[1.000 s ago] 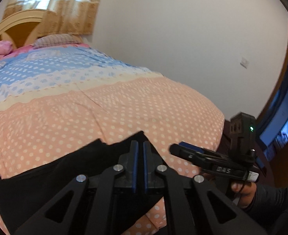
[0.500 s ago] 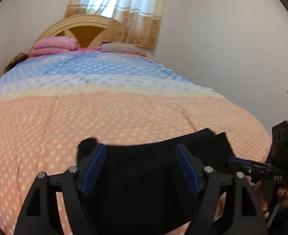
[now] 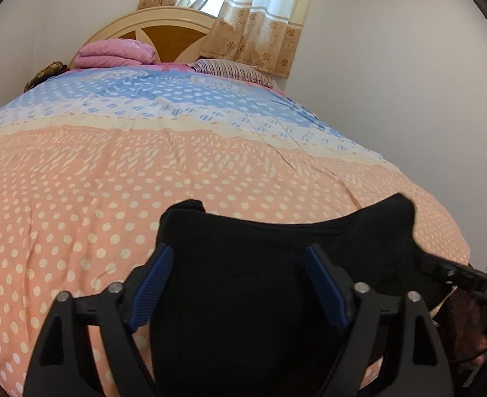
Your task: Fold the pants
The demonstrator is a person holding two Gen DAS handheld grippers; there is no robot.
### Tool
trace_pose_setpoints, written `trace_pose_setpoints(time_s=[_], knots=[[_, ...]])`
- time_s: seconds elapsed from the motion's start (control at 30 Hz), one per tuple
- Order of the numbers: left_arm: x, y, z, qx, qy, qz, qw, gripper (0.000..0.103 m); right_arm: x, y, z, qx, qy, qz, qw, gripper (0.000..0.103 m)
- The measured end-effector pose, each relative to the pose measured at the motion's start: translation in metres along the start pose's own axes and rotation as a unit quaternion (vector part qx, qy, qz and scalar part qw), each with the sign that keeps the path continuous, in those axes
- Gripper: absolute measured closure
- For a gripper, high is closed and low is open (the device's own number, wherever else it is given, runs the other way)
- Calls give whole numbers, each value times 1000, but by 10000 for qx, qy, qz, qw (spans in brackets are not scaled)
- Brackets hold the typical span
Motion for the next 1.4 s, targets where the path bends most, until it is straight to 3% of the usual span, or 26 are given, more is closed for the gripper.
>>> trace_pose_setpoints(time_s=[0.13,0.27,0.4,0.5,0.6,0.7,0.83,0.93,1.03,1.07,1.17,1.33,1.4], knots=[[2,-1,-1,22,-71,58,10000,9,21,-3,1,62,209,302,9993,90],[0,-2,-3,53,-88,64,9999,8,35,3,24,-169,468,404,9979,90],[-14,5,0,-2,-93,-97,9999,7,21,23,62,-472,750,-68,9960,89],[-24,12,6,-106,-105,-217,9997,7,17,35,81,-876,654,-152,9939,80],[-26,14,5,-163,-188,-235,9994,6,30,26,79,-719,896,134,9933,58],[-27,14,1,-46,-181,-229,9996,2,46,8,60,-435,945,525,9932,58],[-27,16,3,24,-141,-222,9997,2,34,-7,28,25,736,573,9956,58],[-23,15,7,-65,-169,-149,9997,2,9,-10,36,54,1244,404,9914,58],[-23,15,7,-101,-198,-136,9997,0,-17,0,65,-208,1684,-86,9855,58],[-24,15,5,-73,-193,-138,9997,0,-20,2,74,-333,1673,-129,9853,58],[-23,17,1,4,-209,-122,9997,0,-15,6,79,-418,1806,-275,9823,58],[-25,20,-8,165,-237,-143,9995,0,0,11,72,-11,2335,-403,9715,58],[-25,21,-8,193,-251,-133,9994,0,13,10,58,169,2602,-169,9653,56]])
Point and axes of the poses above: each gripper's, at about its wrist camera, not at the fingertips, and x roughly against the way its jaws point, z to its right, y to its underside, the point moved 7 cm from there along -x, roughly the way its jaws point, and after that the axes turned 2 degrees about -z, right-handed, at the moved point
